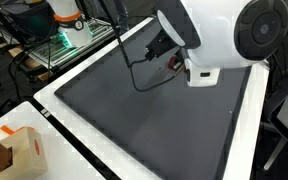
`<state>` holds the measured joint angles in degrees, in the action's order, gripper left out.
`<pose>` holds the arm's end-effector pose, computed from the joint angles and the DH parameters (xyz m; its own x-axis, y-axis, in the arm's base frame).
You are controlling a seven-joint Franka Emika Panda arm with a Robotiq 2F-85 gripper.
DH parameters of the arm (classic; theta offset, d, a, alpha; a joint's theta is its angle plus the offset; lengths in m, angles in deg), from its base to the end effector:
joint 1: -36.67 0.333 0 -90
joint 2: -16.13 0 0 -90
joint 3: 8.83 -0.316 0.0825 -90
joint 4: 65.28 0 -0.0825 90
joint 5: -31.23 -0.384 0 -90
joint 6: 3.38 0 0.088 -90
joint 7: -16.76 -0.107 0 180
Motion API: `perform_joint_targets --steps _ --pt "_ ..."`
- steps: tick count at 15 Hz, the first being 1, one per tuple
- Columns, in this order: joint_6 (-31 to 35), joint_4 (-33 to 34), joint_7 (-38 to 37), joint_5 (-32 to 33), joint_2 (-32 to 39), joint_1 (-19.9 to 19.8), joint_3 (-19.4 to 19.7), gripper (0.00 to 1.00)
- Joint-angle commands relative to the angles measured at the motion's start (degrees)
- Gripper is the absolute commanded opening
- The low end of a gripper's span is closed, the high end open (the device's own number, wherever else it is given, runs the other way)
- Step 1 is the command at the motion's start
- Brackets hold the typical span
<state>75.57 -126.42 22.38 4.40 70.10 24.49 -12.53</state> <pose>0.7001 -0.0627 0.2412 0.8537 0.0533 -0.5180 -0.2569 -0.8221 -0.5081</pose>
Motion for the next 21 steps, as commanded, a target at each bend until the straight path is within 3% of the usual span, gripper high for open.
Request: perform_joint_targets --steps 1,21 --pt "-1.4 2.7 -1.7 -0.9 0.6 -0.7 -0.5 0.03" --pt "0.6 4.4 -5.5 3.5 -5.9 3.2 1.3 0.03"
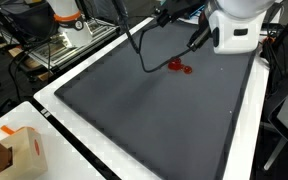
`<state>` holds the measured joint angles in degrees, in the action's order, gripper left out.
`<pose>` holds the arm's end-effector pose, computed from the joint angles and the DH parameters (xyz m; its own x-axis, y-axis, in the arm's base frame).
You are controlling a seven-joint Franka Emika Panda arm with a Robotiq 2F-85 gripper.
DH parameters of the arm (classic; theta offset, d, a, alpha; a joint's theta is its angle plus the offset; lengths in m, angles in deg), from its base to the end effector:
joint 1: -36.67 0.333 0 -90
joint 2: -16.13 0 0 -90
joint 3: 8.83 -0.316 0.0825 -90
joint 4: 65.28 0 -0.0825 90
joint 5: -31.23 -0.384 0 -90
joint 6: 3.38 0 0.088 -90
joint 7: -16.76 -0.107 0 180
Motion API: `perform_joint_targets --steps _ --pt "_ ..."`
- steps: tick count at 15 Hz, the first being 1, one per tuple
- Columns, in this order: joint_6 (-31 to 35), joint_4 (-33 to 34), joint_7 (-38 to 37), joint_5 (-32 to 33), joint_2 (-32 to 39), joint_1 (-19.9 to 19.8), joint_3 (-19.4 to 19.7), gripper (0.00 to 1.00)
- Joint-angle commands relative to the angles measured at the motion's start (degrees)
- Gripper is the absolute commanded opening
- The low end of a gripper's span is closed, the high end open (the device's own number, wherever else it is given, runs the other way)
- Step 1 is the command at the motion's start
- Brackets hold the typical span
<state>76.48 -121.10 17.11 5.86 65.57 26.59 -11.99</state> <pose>0.7227 -0.0496 0.3339 0.9136 -0.0298 -0.4056 -0.2294 -0.8613 -0.4534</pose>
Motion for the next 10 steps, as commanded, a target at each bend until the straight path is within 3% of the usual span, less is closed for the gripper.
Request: perform_joint_targets --steps 1,10 --pt "0.0 -1.1 -0.3 2.6 -1.7 1.3 0.9 0.03" --pt "0.5 -2.0 -0.1 7.2 -3.7 3.0 1.1 0.03"
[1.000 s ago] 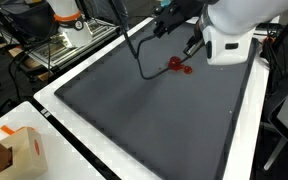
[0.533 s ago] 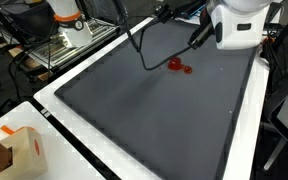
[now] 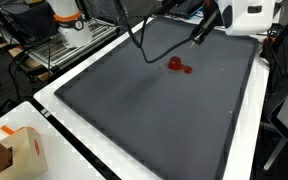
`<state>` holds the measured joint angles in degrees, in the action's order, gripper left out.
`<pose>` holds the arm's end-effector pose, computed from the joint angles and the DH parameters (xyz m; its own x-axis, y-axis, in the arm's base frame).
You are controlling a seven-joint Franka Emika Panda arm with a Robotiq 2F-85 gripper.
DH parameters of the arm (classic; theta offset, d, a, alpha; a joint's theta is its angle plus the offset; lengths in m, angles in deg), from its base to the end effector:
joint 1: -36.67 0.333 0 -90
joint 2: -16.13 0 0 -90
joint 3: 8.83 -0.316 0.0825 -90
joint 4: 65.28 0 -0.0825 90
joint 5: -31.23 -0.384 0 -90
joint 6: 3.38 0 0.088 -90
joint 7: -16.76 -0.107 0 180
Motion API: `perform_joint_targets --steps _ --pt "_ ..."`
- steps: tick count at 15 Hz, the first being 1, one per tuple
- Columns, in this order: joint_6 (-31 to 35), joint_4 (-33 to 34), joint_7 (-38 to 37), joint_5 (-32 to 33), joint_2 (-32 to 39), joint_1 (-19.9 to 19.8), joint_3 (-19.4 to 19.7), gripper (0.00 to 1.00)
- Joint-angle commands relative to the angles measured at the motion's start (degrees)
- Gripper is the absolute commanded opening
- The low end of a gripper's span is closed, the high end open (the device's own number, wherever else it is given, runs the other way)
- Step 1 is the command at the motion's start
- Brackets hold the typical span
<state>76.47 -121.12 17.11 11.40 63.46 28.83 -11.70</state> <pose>0.7213 -0.0341 0.3552 0.9247 -0.0154 -0.3804 -0.1663 -0.9152 -0.3671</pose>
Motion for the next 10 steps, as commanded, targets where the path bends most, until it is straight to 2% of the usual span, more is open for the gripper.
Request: perform_joint_targets --steps 1,2,10 --pt "0.5 -2.0 0.0 2.2 -1.7 0.9 0.8 0.03" --pt "0.0 0.0 0.0 1.0 -0.2 0.3 0.0 0.13" --pt "0.0 -0.1 0.0 1.4 -0.4 0.5 0.2 0.13"
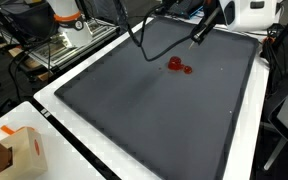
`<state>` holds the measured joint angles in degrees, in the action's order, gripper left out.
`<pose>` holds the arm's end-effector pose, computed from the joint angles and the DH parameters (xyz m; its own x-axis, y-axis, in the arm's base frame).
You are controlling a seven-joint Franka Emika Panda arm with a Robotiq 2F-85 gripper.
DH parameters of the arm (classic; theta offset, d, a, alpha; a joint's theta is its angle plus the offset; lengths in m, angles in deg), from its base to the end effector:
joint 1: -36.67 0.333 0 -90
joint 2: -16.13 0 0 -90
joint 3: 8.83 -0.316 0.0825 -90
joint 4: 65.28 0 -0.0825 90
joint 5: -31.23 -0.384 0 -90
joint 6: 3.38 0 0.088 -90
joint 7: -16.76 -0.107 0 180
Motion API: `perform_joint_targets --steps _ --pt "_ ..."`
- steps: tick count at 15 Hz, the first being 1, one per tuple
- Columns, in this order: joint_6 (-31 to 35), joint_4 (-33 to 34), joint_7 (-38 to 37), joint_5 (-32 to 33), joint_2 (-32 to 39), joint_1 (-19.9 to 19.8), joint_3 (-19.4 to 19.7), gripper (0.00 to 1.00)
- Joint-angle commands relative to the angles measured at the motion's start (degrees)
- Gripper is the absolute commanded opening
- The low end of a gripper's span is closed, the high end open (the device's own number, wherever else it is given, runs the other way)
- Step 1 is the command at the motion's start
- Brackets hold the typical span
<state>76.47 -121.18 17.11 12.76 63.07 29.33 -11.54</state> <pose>0.7208 -0.0317 0.3585 0.9261 -0.0140 -0.3770 -0.1539 -0.9263 -0.3438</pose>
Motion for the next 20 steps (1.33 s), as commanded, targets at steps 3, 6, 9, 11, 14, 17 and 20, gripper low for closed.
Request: perform_joint_targets --steps 3,6,9,11,14,17,20 --pt "-0.9 0.4 0.8 -0.6 0.4 -0.7 -0.3 0.03" --pt "-5.3 1.3 7.7 -3.9 1.7 -3.5 -2.7 0.03" --pt "-7.6 0.6 15.2 -5.9 2.5 -5.4 -3.9 0.03" --pt "-7.0 -0.8 19.0 -7.1 2.5 -6.2 -4.1 0.03" --pt "-6.0 -2.5 23.4 -8.2 2.8 -7.0 -4.3 0.03" --pt "-4.7 -5.2 27.8 -8.4 2.1 -7.3 -4.0 0.03" --pt "-3.4 -7.5 32.0 -8.5 1.8 -8.2 -4.5 0.03"
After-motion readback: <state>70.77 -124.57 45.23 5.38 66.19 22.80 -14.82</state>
